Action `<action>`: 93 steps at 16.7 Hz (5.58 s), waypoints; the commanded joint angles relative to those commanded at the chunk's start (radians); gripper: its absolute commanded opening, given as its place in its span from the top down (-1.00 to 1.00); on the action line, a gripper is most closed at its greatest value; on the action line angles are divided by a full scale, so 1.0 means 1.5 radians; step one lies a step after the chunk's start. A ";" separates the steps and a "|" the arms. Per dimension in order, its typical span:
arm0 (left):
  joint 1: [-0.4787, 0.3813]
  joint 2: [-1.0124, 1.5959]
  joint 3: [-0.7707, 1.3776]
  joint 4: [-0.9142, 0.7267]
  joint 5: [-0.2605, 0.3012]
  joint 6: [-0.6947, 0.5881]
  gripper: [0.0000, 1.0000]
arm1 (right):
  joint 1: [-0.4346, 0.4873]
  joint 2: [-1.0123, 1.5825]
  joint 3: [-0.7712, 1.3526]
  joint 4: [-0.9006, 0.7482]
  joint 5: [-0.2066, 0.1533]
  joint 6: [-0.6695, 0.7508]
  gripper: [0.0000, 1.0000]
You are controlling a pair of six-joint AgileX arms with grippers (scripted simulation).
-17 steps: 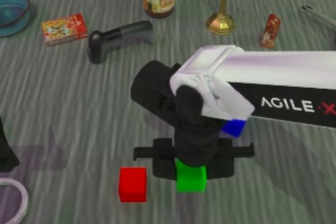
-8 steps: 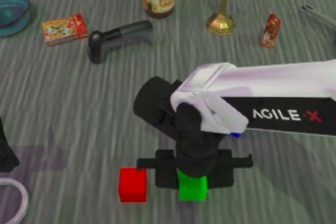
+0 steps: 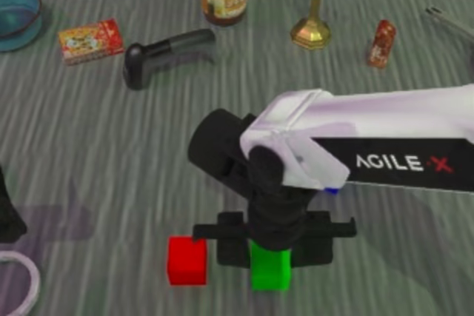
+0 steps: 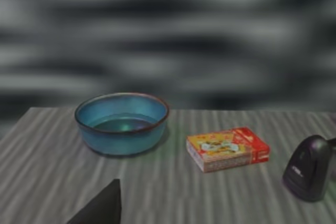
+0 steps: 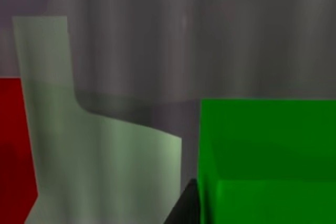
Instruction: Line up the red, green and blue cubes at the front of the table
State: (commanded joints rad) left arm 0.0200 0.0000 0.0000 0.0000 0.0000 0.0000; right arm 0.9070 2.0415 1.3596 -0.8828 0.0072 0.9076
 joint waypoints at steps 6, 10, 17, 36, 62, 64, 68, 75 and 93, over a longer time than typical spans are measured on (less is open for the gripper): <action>0.000 0.000 0.000 0.000 0.000 0.000 -1.00 | 0.000 0.000 0.000 0.000 0.000 0.000 -1.00; 0.000 0.000 0.000 0.000 0.000 0.000 -1.00 | 0.000 0.000 0.000 0.000 0.000 0.000 -1.00; 0.000 0.000 0.000 0.000 0.000 0.000 -1.00 | 0.004 -0.022 0.051 -0.072 0.000 0.000 -1.00; 0.000 0.000 0.000 0.000 0.000 0.000 -1.00 | -0.070 0.006 0.181 -0.188 -0.001 -0.297 -1.00; 0.000 0.000 0.000 0.000 0.000 0.000 -1.00 | -0.257 0.125 0.193 -0.067 -0.003 -0.984 -1.00; 0.000 0.000 0.000 0.000 0.000 0.000 -1.00 | -0.258 0.143 0.163 -0.021 -0.002 -0.984 -1.00; 0.000 0.000 0.000 0.000 0.000 0.000 -1.00 | -0.258 0.152 0.149 -0.001 -0.002 -0.984 -1.00; 0.000 0.000 0.000 0.000 0.000 0.000 -1.00 | -0.258 0.152 0.149 -0.001 -0.002 -0.984 -0.10; 0.000 0.000 0.000 0.000 0.000 0.000 -1.00 | -0.255 0.127 0.163 -0.024 -0.011 -0.976 1.00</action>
State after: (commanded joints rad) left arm 0.0200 0.0000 0.0000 0.0000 0.0000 0.0000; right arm 0.5240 2.2326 1.6034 -0.9193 -0.0099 -0.5571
